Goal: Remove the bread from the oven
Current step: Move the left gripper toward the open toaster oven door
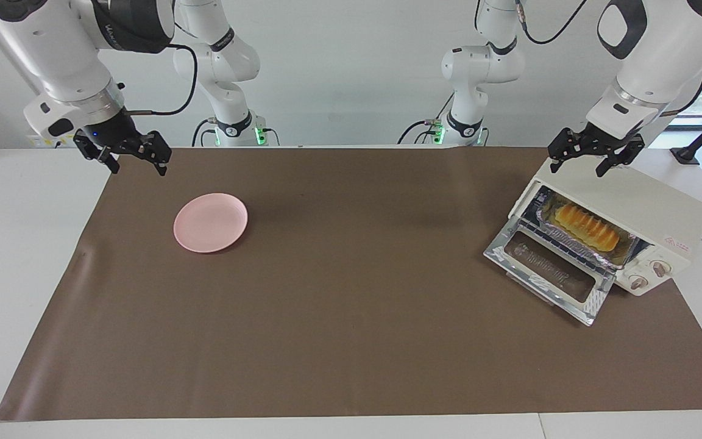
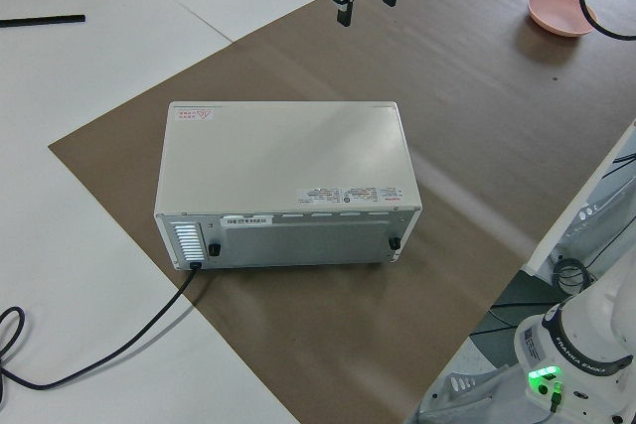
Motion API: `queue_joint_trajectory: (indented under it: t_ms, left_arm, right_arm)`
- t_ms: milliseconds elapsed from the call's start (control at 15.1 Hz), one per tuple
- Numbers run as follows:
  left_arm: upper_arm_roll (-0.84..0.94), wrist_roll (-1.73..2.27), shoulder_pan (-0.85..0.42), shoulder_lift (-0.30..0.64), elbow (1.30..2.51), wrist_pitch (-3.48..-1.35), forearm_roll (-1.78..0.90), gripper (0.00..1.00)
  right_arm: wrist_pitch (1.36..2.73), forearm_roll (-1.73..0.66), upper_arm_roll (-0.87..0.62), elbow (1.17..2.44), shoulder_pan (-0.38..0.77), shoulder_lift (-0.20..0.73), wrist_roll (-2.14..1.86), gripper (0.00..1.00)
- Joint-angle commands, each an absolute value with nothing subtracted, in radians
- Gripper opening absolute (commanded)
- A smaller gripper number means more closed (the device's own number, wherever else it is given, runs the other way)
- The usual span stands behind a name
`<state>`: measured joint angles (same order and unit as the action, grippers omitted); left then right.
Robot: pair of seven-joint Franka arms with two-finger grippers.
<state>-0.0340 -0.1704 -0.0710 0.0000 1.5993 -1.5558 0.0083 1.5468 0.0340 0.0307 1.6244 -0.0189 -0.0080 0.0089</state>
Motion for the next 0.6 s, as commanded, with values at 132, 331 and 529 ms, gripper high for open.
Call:
queue_joint_trajectory:
  t_ms: [132,331,529]
  left_arm:
    - [-0.034,-0.178,-0.071,-0.011,1.615,-1.569,-0.002,1.0]
    - [-0.035,-0.178,-0.072,-0.008,1.611,-1.569,-0.002,1.0]
    - [-0.034,-0.176,-0.074,-0.006,1.594,-1.569,-0.002,1.0]
  right_arm:
    - [1.531,0.018,0.026,1.624,-0.028,-0.017,-0.011,1.0]
    - [1.531,0.018,0.026,1.624,-0.028,-0.017,-0.012,1.0]
    - [1.531,0.018,0.026,1.624,-0.028,-0.017,-0.012,1.0]
